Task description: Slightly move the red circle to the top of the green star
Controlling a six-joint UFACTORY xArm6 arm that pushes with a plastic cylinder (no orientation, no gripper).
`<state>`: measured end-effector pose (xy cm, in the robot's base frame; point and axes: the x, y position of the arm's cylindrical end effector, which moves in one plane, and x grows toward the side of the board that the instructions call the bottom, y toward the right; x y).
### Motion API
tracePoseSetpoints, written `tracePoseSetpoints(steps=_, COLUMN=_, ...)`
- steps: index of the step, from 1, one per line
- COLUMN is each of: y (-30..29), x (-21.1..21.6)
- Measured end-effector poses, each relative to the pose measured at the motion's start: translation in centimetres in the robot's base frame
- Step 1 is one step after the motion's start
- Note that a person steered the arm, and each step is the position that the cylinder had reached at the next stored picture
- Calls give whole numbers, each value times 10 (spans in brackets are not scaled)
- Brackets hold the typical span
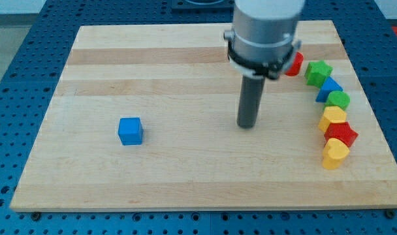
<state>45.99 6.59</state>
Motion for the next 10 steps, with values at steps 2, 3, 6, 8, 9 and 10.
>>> tracePoseSetpoints(steps=2, y=3, x=-63)
tracePoseSetpoints(steps=3, y=7, x=-91)
tracePoseSetpoints(steps=6, y=81, x=-122)
tracePoseSetpoints(steps=8, y=111, x=-131)
tracePoseSetpoints(steps=9, y=114, x=-135)
tracePoseSetpoints(steps=10, y=76, x=-135)
